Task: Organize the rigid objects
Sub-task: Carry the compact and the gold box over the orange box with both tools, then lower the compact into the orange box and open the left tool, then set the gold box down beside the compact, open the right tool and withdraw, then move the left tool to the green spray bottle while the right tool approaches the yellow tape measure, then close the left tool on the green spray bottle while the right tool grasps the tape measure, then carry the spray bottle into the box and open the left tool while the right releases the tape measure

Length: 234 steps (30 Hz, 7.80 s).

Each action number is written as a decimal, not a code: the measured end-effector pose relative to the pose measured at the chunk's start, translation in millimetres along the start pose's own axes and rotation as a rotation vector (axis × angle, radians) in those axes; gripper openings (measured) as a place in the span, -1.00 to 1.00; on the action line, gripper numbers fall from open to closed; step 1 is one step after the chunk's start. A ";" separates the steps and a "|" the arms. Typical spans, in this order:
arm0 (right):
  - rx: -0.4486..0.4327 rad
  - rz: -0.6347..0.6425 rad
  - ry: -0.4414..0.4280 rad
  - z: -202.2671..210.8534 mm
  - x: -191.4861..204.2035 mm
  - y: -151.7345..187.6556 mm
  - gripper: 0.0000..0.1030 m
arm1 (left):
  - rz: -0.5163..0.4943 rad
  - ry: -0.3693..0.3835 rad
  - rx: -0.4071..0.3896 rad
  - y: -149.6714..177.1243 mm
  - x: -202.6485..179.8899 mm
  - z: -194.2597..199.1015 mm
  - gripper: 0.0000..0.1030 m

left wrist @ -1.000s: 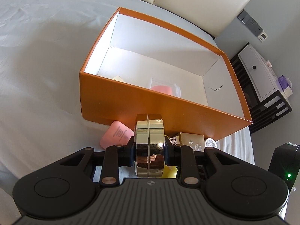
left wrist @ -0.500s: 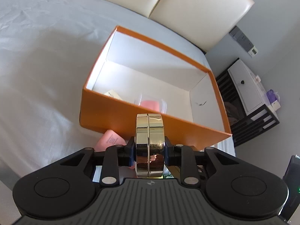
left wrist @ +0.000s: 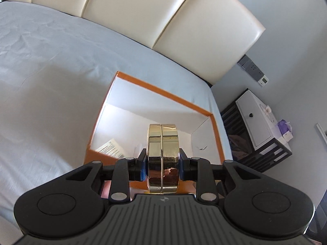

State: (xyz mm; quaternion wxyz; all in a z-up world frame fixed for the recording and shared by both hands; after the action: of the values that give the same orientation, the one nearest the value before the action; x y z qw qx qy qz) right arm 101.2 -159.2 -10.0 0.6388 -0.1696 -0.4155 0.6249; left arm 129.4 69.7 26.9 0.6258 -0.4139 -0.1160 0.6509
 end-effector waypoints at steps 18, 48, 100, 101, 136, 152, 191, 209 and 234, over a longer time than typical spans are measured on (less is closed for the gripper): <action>0.083 0.056 0.106 -129.2 1.5 -52.9 0.14 | -0.027 -0.066 0.153 -45.7 32.2 -110.9 -0.39; 0.339 -0.059 0.153 -230.8 -15.8 -59.5 0.14 | -0.242 -0.162 0.370 -26.5 28.7 -176.4 -0.34; 0.397 -0.023 0.130 -270.6 43.5 -53.5 0.15 | -0.087 -0.161 0.038 -56.3 67.9 -115.6 -0.36; 0.401 -0.019 0.130 -272.7 44.4 -55.2 0.15 | -0.088 -0.160 0.038 -56.2 67.8 -115.7 -0.36; 0.010 0.004 0.032 -81.4 0.9 -33.1 0.19 | -0.299 -0.032 0.000 -14.2 -30.2 -65.6 -0.36; 0.199 -0.213 0.228 -44.7 -97.4 65.4 0.16 | -0.393 0.117 0.247 90.5 -76.6 -77.0 -0.09; 0.388 -0.108 0.171 -79.6 -105.3 77.1 0.25 | -0.881 0.086 0.595 148.1 -121.7 -118.1 0.17; 0.429 -0.006 0.226 -116.0 -98.2 76.2 0.11 | -0.636 0.004 0.525 148.7 -97.0 -117.2 0.14; 0.145 0.008 0.101 -34.2 -71.4 59.2 0.09 | -0.385 -0.035 0.180 108.7 -67.5 -30.5 -0.02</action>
State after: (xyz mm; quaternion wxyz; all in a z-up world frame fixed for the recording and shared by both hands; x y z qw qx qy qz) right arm 96.7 -206.4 -96.7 0.6669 -0.1560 -0.3358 0.6466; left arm 63.6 -23.6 -38.6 0.7709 -0.3153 -0.1451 0.5341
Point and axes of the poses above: each gripper's, at about its wrist camera, not at the fingertips, and z roughly against the way its jaws point, x to its left, y to its underside, the point moved 2 cm from there along -z, roughly the way its jaws point, and after that the axes turned 10 degrees about -z, right-handed, at the moved point
